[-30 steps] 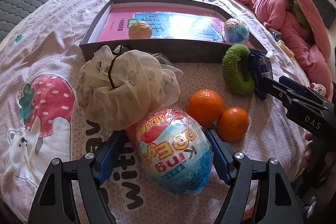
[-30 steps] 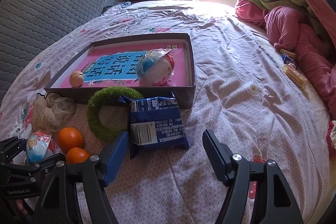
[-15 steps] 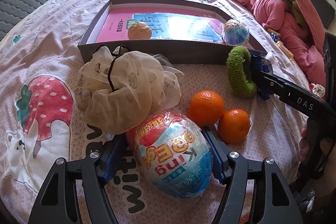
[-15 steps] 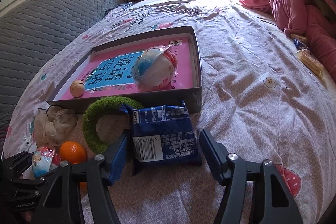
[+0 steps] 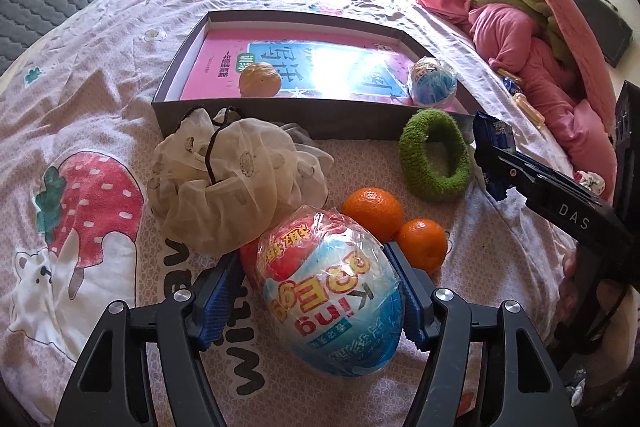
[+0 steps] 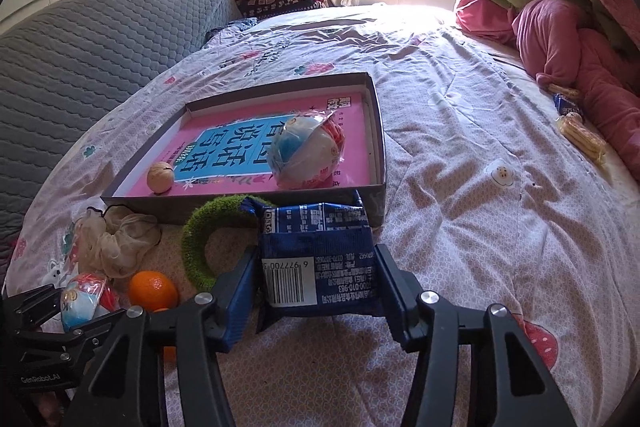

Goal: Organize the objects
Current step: 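Close right tool on the blue packet while left tool grasps the large Kinder egg, then lift the blue packet with right tool while left tool lifts the large egg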

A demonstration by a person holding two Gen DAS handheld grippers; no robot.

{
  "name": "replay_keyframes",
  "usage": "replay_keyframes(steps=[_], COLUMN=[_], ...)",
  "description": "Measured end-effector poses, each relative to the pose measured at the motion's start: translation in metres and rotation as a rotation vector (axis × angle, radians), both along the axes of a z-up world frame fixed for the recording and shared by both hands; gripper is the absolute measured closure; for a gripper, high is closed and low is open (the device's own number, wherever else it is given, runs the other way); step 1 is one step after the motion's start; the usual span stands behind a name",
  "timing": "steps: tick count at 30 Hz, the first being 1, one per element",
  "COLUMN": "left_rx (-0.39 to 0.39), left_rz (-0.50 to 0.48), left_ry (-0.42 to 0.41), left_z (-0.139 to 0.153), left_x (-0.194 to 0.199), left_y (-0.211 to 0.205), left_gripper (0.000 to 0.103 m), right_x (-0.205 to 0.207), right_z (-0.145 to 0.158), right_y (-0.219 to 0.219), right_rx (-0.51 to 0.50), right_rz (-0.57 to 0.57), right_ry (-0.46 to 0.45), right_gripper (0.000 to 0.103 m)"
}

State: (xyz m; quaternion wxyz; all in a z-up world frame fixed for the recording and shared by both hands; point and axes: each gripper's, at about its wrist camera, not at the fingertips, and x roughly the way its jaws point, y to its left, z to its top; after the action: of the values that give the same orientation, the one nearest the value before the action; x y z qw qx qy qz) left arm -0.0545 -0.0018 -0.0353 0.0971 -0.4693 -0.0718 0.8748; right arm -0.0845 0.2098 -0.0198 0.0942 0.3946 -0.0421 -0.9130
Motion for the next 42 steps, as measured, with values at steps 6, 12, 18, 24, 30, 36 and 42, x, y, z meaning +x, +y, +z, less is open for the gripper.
replay_keyframes(steps=[6,12,18,24,30,36,42], left_rx=[0.004,-0.004,-0.009,-0.01,-0.005,0.0,0.001], left_rz=[0.002,0.015,0.025,0.036,0.05,0.066,0.081], left_ry=[0.042,0.086,0.129,0.164,0.196,0.224,0.241], left_z=[0.017,0.034,0.052,0.065,0.08,0.09,0.098], left_x=[0.007,0.012,0.015,0.016,0.013,0.008,-0.004], left_y=[0.001,0.001,0.004,0.002,-0.002,-0.006,-0.01], left_gripper=[0.033,0.033,0.033,0.033,0.033,0.033,0.033], right_x=[0.011,0.018,0.027,0.037,0.043,0.044,0.039], right_z=[0.015,0.026,0.037,0.05,0.065,0.074,0.082], right_y=[-0.008,-0.017,-0.027,-0.036,-0.042,-0.046,-0.048], right_rx=[0.006,0.017,0.024,0.024,0.023,0.03,0.033], right_rz=[0.022,0.034,0.05,0.062,0.074,0.076,0.071], right_ry=[0.03,0.052,0.072,0.108,0.146,0.17,0.193], right_gripper=[0.047,0.047,0.047,0.047,0.047,0.047,0.047])
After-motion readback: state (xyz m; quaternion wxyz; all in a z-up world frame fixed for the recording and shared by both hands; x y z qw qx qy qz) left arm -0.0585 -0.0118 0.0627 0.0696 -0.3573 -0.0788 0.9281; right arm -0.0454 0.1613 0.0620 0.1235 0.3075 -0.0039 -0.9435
